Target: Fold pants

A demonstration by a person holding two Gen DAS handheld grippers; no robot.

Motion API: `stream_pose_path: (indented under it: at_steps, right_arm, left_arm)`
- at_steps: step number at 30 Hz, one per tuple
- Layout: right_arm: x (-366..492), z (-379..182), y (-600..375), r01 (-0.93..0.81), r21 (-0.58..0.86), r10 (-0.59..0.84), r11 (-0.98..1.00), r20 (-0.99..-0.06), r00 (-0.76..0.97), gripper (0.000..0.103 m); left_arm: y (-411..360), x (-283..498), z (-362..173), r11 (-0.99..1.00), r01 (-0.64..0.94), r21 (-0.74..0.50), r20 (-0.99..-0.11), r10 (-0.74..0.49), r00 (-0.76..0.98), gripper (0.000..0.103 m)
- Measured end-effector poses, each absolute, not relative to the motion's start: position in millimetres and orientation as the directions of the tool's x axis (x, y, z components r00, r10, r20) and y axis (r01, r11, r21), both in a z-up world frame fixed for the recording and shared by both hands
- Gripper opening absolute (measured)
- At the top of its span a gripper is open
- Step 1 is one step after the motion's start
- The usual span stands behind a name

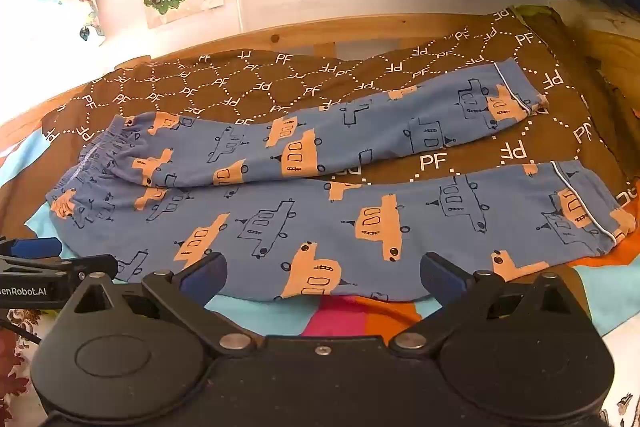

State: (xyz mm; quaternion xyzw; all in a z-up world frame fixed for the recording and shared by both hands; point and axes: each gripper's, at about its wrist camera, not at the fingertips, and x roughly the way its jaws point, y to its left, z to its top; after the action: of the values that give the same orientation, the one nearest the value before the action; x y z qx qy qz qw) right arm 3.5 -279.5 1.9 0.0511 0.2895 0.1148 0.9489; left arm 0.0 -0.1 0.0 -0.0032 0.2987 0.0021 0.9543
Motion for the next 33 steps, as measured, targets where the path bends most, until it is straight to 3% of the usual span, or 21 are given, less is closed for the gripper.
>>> stream_pose_path:
  at_steps: [33]
  right_arm:
    - [4.0,0.4,-279.6,-0.188,0.171,0.252,0.967,-0.543,0.801,0.102]
  left_arm:
    - [0.0,-0.1,-3.3,1.0,-0.006,-0.005,-0.572,0.002,0.82,0.103]
